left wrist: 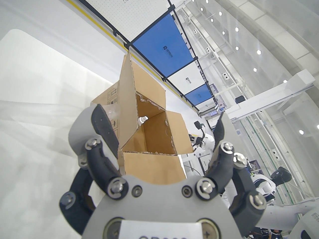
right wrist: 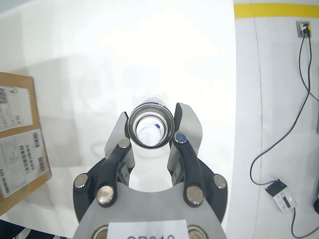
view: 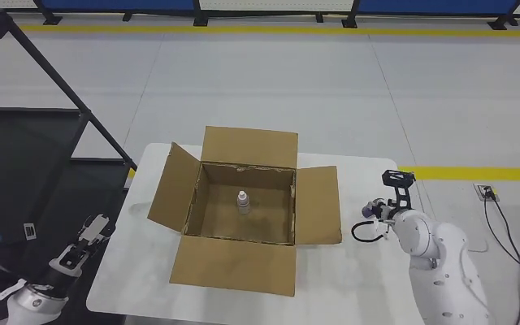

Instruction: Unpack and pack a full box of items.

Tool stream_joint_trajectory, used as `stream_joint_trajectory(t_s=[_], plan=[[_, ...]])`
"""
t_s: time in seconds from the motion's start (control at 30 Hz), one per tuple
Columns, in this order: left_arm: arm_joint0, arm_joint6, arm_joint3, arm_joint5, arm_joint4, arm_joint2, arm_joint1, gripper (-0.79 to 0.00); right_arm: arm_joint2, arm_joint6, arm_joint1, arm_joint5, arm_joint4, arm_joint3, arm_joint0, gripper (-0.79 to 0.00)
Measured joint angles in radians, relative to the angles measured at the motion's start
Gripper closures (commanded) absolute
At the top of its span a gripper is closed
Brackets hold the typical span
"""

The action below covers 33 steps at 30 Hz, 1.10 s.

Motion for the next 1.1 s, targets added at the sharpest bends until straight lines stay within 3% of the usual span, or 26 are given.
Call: stream_joint_trajectory(t_s=[0.23,0.4,0.57,0.77,1.03,1.1], plan=[[-0.001,-0.003,0.007,-0.007,-0.01,0.0,0.001,-0.785,-0.109,-0.155,-0.006,-0.02,-0.035,-0.454,-0.125,0.0],[0.004,0.004,0.024,-0.019,-0.029,-0.013,0.0,-0.785,-0.258,-0.24,-0.013,-0.115,-0.061,-0.529,-0.098,0.0],[0.012,0.007,0.049,-0.026,-0.067,-0.042,0.0,-0.785,-0.424,-0.104,-0.032,-0.253,0.019,-0.343,0.09,0.0],[0.021,0.004,0.064,-0.037,-0.092,-0.066,0.0,-0.785,-0.647,0.109,-0.087,-0.299,0.124,0.052,0.371,0.0],[0.018,-0.014,0.066,-0.038,-0.096,-0.074,0.002,-0.785,-0.805,0.077,-0.156,-0.283,0.19,0.408,0.541,0.0],[0.016,-0.018,0.066,-0.038,-0.094,-0.072,0.003,-0.785,-0.825,0.064,-0.168,-0.282,0.194,0.454,0.558,-0.126]])
